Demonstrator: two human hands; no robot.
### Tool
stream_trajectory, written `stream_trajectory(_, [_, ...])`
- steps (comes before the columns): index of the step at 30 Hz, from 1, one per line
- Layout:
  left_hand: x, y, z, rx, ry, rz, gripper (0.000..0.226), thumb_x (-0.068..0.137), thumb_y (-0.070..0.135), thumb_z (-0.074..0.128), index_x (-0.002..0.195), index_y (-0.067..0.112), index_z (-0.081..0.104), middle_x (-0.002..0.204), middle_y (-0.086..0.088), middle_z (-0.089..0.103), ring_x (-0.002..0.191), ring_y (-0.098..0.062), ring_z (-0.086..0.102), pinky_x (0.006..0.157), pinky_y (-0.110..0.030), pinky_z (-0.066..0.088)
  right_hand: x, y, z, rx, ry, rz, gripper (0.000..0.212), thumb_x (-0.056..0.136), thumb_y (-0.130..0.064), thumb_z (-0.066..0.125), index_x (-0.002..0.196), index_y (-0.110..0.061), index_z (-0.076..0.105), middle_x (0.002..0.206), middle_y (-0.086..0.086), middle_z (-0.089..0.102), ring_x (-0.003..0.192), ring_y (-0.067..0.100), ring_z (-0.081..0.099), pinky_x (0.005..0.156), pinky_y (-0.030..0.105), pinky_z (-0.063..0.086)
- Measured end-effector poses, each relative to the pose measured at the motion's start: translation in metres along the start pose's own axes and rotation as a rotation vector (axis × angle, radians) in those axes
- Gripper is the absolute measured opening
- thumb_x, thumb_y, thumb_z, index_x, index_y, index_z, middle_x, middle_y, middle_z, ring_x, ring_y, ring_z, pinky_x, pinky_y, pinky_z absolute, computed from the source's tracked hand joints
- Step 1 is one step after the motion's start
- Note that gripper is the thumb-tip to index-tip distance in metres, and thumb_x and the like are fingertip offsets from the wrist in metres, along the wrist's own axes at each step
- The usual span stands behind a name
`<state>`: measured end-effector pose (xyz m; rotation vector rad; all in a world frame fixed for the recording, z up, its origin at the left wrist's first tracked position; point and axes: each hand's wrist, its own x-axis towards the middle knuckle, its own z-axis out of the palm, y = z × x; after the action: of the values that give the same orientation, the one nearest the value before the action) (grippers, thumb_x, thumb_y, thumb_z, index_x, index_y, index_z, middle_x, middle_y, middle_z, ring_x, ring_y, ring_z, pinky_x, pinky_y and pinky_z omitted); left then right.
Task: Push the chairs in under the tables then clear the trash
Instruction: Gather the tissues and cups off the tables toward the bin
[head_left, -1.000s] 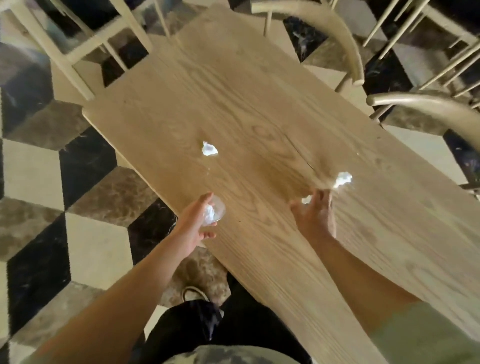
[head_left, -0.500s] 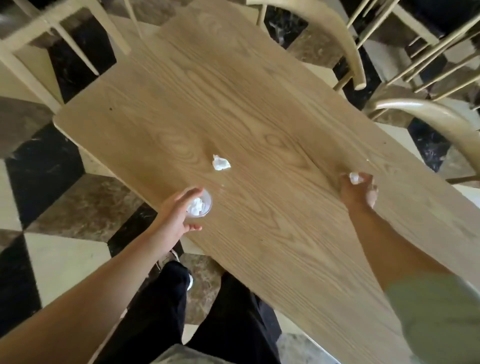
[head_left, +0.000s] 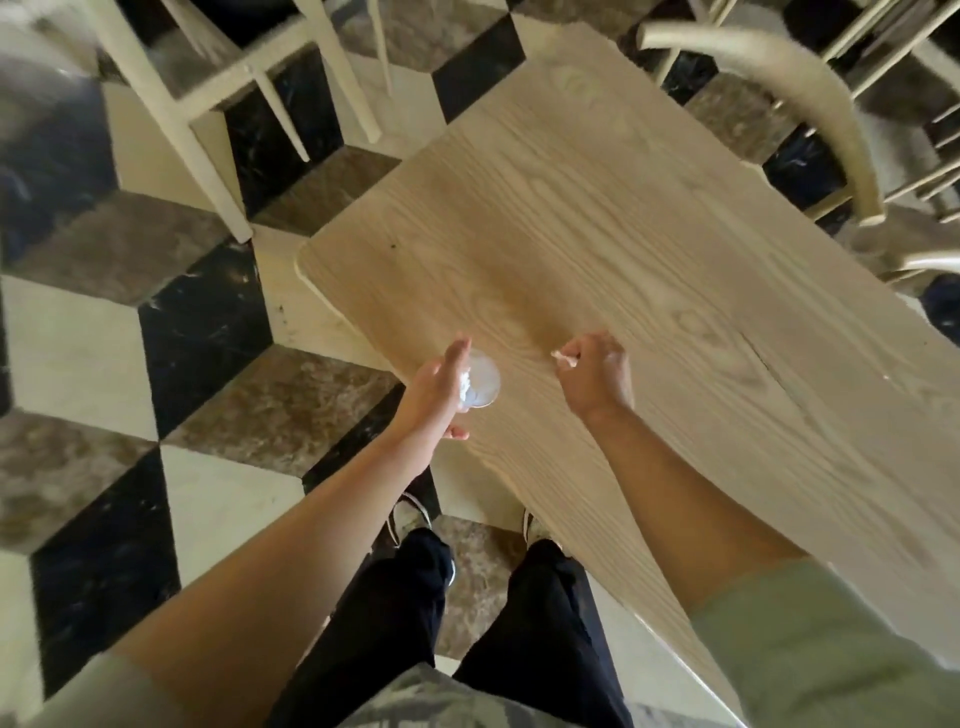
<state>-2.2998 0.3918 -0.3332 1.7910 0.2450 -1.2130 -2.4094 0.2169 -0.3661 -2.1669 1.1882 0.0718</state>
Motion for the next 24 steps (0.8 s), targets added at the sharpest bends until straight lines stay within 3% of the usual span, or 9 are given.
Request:
stream_trajectory(4, [0.004, -0.004, -0.040, -0.066, 0.059, 0.001, 0.097, 0.079, 0.090, 0.038, 0.146, 0.022, 0.055, 0.143, -0.012, 0.056, 0.108, -0.026, 0.067, 0.042, -0.022, 0.053, -0.023, -0.067, 0.006, 0.216, -0.086, 0.024, 0.002, 0.088, -0.016, 0.077, 0.086, -0.016, 0.076, 0.076, 0.003, 0.074, 0.079, 0.024, 0.072, 0.071, 0.032, 0.054])
stream_trajectory(7, [0.007, -0.006, -0.091, -0.161, 0.090, -0.038, 0.088, 0.090, 0.086, 0.027, 0.150, 0.025, 0.052, 0.144, -0.011, 0.060, 0.116, -0.029, 0.064, 0.038, -0.025, 0.051, -0.043, -0.162, 0.034, 0.418, -0.213, -0.149, 0.013, 0.084, -0.012, 0.082, 0.092, -0.014, 0.072, 0.077, 0.002, 0.073, 0.062, 0.008, 0.068, 0.060, 0.025, 0.056])
stream_trajectory(9, [0.006, -0.005, -0.112, -0.194, 0.087, -0.047, 0.080, 0.093, 0.083, 0.022, 0.141, 0.029, 0.059, 0.133, -0.006, 0.068, 0.106, -0.021, 0.064, 0.051, -0.029, 0.050, -0.050, -0.206, 0.051, 0.213, -0.304, -0.313, 0.013, 0.082, -0.020, 0.084, 0.086, -0.021, 0.072, 0.077, -0.003, 0.072, 0.063, 0.006, 0.066, 0.058, 0.023, 0.054])
stream_trajectory(11, [0.004, -0.003, -0.148, -0.249, 0.108, -0.036, 0.066, 0.096, 0.078, 0.025, 0.123, 0.034, 0.066, 0.124, -0.003, 0.071, 0.101, -0.020, 0.066, 0.059, -0.032, 0.051, -0.055, -0.247, 0.077, -0.080, -0.401, -0.470, 0.006, 0.084, -0.024, 0.080, 0.087, -0.020, 0.076, 0.080, 0.001, 0.074, 0.072, 0.016, 0.068, 0.067, 0.034, 0.057])
stream_trajectory(14, [0.002, -0.003, -0.201, -0.336, 0.160, -0.012, 0.047, 0.100, 0.072, 0.028, 0.104, 0.041, 0.063, 0.116, 0.005, 0.070, 0.101, -0.020, 0.068, 0.066, -0.036, 0.056, -0.061, -0.295, 0.117, -0.281, -0.495, -0.622, 0.022, 0.096, -0.027, 0.067, 0.116, -0.019, 0.074, 0.088, 0.002, 0.072, 0.077, 0.021, 0.067, 0.070, 0.034, 0.054])
stream_trajectory(16, [0.007, -0.002, -0.231, -0.391, 0.195, -0.027, 0.048, 0.103, 0.067, 0.030, 0.112, 0.036, 0.065, 0.118, 0.001, 0.071, 0.105, -0.024, 0.070, 0.078, -0.044, 0.060, -0.058, -0.321, 0.140, -0.365, -0.599, -0.700, 0.024, 0.102, -0.025, 0.059, 0.123, -0.019, 0.070, 0.089, -0.002, 0.069, 0.078, 0.016, 0.066, 0.072, 0.028, 0.051])
stream_trajectory(19, [0.023, 0.006, -0.276, -0.399, 0.263, -0.055, 0.059, 0.106, 0.060, 0.034, 0.130, 0.015, 0.064, 0.127, -0.012, 0.071, 0.111, -0.032, 0.070, 0.094, -0.053, 0.059, -0.040, -0.364, 0.174, -0.567, -0.855, -0.711, 0.021, 0.103, -0.020, 0.053, 0.117, -0.020, 0.069, 0.099, 0.000, 0.071, 0.091, 0.023, 0.068, 0.083, 0.037, 0.056])
stream_trajectory(21, [0.037, 0.017, -0.308, -0.401, 0.285, -0.056, 0.060, 0.106, 0.060, 0.033, 0.127, 0.013, 0.064, 0.129, -0.016, 0.070, 0.114, -0.036, 0.068, 0.088, -0.049, 0.060, -0.020, -0.396, 0.193, -0.541, -0.918, -0.717, 0.020, 0.102, -0.018, 0.053, 0.109, -0.026, 0.070, 0.094, -0.007, 0.069, 0.088, 0.019, 0.066, 0.079, 0.034, 0.054])
stream_trajectory(24, [0.058, 0.036, -0.347, -0.427, 0.279, -0.090, 0.063, 0.104, 0.065, 0.032, 0.129, 0.018, 0.066, 0.129, -0.016, 0.069, 0.114, -0.038, 0.066, 0.070, -0.038, 0.057, 0.004, -0.435, 0.207, -0.470, -0.822, -0.877, 0.024, 0.098, -0.013, 0.059, 0.105, -0.028, 0.077, 0.090, -0.008, 0.073, 0.082, 0.016, 0.067, 0.073, 0.030, 0.054])
